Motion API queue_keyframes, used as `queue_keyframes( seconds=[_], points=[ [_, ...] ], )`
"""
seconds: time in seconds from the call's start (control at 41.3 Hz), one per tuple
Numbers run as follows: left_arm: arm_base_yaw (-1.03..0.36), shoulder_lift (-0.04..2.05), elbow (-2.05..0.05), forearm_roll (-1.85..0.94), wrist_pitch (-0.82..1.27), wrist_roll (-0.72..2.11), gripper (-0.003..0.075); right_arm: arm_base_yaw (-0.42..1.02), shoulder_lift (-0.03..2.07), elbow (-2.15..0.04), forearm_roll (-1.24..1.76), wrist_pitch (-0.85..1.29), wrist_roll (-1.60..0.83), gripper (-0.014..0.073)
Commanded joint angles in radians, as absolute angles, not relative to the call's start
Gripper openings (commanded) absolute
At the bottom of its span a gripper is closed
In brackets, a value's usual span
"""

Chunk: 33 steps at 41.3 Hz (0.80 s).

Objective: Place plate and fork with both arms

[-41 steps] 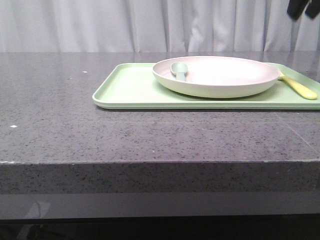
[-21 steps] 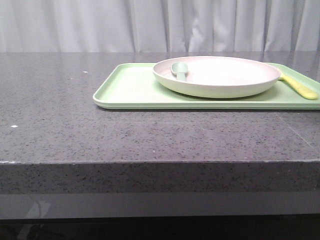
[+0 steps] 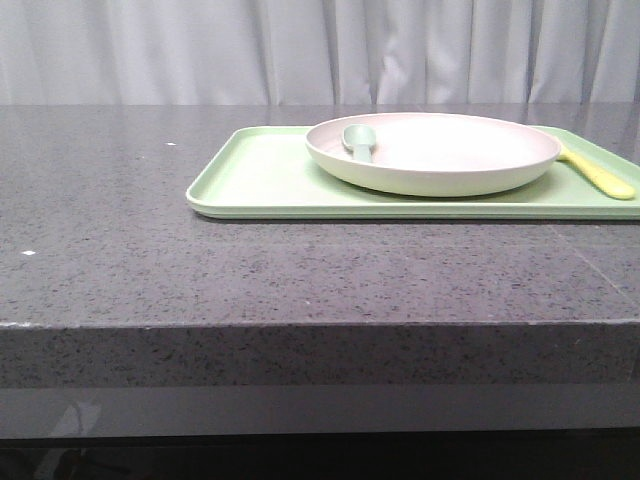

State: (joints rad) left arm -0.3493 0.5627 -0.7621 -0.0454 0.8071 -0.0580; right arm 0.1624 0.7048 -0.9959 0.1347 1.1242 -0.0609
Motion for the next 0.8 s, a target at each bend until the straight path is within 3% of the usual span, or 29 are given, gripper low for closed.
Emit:
queue_keyframes(
  seconds=[0.0, 0.266, 0.775],
  points=[
    [-0.349, 0.565, -0.786, -0.048, 0.734, -0.07, 0.0283, 0.164, 0.62, -0.962, 0.127, 1.046, -0.039, 0.0291],
    [-0.349, 0.565, -0.786, -0.048, 0.734, -0.07, 0.0283, 0.164, 0.518, -0.902, 0.126, 1.023, -0.039, 0.0291],
    [-0.349, 0.565, -0.786, -0.048, 0.734, -0.07, 0.0283, 0.164, 0.515, -0.901, 0.126, 0.962, -0.039, 0.0289]
  ],
)
